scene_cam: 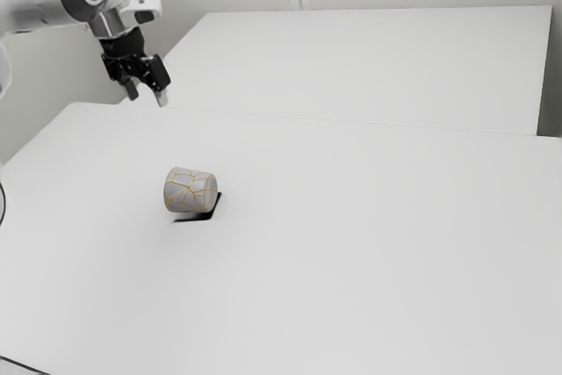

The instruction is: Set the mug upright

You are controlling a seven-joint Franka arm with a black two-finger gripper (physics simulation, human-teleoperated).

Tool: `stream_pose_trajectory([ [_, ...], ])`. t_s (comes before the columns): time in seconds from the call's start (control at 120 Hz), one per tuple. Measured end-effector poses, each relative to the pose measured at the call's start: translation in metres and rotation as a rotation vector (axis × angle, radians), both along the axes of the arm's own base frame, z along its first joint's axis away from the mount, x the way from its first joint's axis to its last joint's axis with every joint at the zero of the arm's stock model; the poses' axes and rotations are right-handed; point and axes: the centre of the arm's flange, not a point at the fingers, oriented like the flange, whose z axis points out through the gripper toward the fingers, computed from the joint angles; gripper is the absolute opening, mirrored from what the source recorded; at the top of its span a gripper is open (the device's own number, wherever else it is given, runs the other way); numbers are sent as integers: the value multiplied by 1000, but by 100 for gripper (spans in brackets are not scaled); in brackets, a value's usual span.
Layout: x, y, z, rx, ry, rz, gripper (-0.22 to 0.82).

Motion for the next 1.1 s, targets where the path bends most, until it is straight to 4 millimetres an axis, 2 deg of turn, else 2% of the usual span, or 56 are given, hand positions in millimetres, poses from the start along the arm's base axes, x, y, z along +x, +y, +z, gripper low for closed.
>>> stream_pose_trajectory([
  [0.117, -14, 2, -1, -12, -4, 0, 59],
  [0.233, -18, 5, -10, -54, 3, 15, 59],
  [0.308, -16, 12, -26, -119, 25, 47, 58],
  [0.45, -12, 44, -66, -297, 88, 134, 58],
  [0.625, -4, 67, -113, -466, 136, 181, 58],
  [0.808, 5, 89, -150, -570, 138, 208, 57],
  [0.908, 14, 112, -170, -607, 120, 230, 57],
  [1.1, 15, 141, -193, -667, 86, 256, 57],
])
